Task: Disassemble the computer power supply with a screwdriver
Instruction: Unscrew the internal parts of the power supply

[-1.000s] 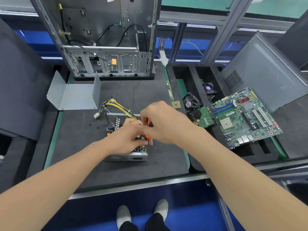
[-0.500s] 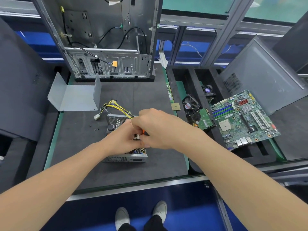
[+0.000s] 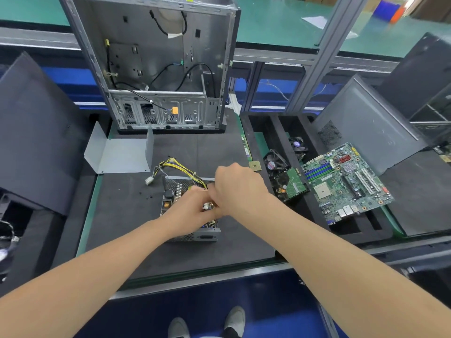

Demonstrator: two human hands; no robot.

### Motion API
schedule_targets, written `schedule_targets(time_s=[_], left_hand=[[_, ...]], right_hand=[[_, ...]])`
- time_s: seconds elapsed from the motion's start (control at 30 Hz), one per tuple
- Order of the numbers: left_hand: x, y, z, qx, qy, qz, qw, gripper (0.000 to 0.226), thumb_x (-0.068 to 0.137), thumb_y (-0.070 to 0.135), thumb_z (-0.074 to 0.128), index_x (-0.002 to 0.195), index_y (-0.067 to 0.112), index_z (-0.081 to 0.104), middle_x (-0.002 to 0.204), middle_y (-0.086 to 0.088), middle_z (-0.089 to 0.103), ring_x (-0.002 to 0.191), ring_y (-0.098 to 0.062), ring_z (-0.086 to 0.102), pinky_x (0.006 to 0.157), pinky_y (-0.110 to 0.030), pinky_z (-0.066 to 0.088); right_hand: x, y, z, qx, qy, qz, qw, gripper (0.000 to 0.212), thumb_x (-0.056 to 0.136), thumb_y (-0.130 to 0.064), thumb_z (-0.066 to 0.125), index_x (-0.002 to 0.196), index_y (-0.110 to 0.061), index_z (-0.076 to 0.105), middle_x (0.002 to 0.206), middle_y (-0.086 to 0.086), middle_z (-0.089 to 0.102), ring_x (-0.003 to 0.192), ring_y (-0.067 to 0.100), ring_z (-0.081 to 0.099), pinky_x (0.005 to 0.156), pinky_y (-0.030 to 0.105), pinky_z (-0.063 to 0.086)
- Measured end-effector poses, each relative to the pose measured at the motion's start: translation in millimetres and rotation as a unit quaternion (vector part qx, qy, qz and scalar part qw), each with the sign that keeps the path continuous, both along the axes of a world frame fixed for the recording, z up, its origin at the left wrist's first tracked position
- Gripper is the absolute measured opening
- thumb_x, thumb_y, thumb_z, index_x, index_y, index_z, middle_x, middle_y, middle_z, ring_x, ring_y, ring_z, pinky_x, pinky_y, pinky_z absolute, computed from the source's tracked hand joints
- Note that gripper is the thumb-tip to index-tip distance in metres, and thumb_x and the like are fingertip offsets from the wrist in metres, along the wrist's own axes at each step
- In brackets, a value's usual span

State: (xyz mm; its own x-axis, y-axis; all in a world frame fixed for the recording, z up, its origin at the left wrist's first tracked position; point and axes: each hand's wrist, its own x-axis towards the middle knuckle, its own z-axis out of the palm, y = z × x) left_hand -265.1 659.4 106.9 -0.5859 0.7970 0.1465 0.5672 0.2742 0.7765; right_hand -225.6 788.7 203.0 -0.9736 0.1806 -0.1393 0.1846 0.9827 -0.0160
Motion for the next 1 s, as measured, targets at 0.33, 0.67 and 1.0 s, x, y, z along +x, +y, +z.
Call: schedule_targets(time_s=[0.33,0.67,1.0], left_hand=[[-3.8,-6.1,-15.6,-0.044,-0.046,0.014,0.998,0.010,0.102,0.037,0.067,0.093,0.034,0.064,0.081,0.022,0.066,0.076,0.005,0.058,0.066,-0.011,0.041],[-2.0,-7.1,-13.4,-0.024,-0.015,0.008,1.000,0.020,0.101,0.039,0.066,0.087,0.052,0.059,0.075,0.025,0.064,0.063,-0.001,0.056,0.059,-0.012,0.038],[0.2,-7.0,-14.3,-0.044,-0.036,-0.013,0.998,0.016,0.099,0.056,0.051,0.091,0.052,0.064,0.085,0.023,0.068,0.074,-0.004,0.060,0.070,-0.019,0.047]], right_hand=[[-11.9,29.6,29.0,-0.020,-0.131,0.339,0.931,0.013,0.090,-0.023,0.066,0.096,-0.016,0.057,0.084,0.001,0.055,0.074,0.022,0.053,0.059,0.037,0.044],[2.4,31.2,33.4,-0.023,-0.087,0.313,0.945,0.020,0.090,-0.034,0.067,0.100,-0.019,0.061,0.090,-0.003,0.047,0.077,0.013,0.054,0.060,0.040,0.047],[7.6,-7.1,7.4,0.012,-0.025,0.065,0.997,0.020,0.090,-0.016,0.058,0.077,-0.011,0.045,0.070,0.006,0.044,0.071,0.035,0.054,0.059,0.032,0.037]])
